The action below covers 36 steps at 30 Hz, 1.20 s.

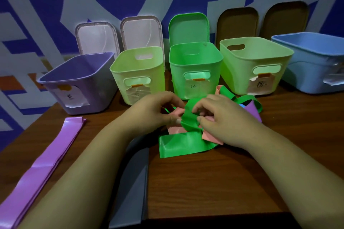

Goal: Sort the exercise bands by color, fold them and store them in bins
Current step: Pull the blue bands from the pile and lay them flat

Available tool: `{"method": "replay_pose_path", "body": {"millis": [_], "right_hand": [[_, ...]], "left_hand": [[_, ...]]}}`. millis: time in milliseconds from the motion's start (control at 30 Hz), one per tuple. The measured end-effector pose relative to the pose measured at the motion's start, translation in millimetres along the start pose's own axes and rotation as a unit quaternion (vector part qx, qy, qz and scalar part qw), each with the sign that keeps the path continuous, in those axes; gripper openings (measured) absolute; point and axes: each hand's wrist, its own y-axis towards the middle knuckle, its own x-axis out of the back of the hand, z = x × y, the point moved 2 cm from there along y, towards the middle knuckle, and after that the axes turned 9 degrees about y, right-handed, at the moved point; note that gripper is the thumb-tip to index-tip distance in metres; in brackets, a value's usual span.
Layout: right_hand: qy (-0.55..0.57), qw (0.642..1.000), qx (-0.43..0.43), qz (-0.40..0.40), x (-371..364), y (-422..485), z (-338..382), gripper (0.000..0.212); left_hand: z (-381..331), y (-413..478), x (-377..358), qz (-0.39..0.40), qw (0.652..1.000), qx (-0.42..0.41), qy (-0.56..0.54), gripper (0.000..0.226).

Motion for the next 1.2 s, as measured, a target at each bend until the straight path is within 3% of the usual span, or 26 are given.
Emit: {"method": "replay_pose_path", "body": {"millis": [167, 300, 400, 500, 567, 667, 900, 1200], "right_hand": [[0.019, 0.999, 0.013, -0.044, 4.0, -1.7, 0.7, 0.016], [0.039, 0.996, 0.009, -0.084, 8.3, -3.2, 3.5, 0.012], [0.042, 0.996, 0.012, -0.082, 7.8, -3.5, 4.9, 0.011], [0.039, 0.997, 0.013, -0.072, 5.7, -3.4, 4.8, 0.011], [0.035, 0.997, 0.008, -0.069, 5.6, -3.3, 4.1, 0.011], [0.035, 0.997, 0.007, -0.068, 5.6, -4.3, 3.0, 0.01], [0.03, 0.997, 0.015, -0.067, 6.3, -6.7, 6.2, 0.011], [0.024, 0.98, 0.035, -0.195, 40.0, -19.5, 10.1, 0.009]], "left_hand": [[-4.4, -1.9, 5.5, -0.047, 0.998, 0.007, -0.049, 0.023], [-12.9, -0.3, 9.7, -0.131, 0.968, 0.022, -0.211, 0.008], [-13.0, -0.7, 14.6, -0.099, 0.955, 0.025, -0.28, 0.025], [-8.6, -5.6, 4.1, 0.048, 0.978, 0.075, -0.188, 0.047], [-3.2, -5.1, -1.6, 0.076, 0.984, 0.1, -0.13, 0.045], [3.6, -2.1, 1.7, 0.04, 0.995, 0.07, -0.064, 0.035], [-1.6, -4.2, 4.1, 0.023, 0.992, 0.05, -0.114, 0.017], [-24.5, 4.8, 4.6, -0.073, 0.997, -0.02, -0.013, 0.018]]}}
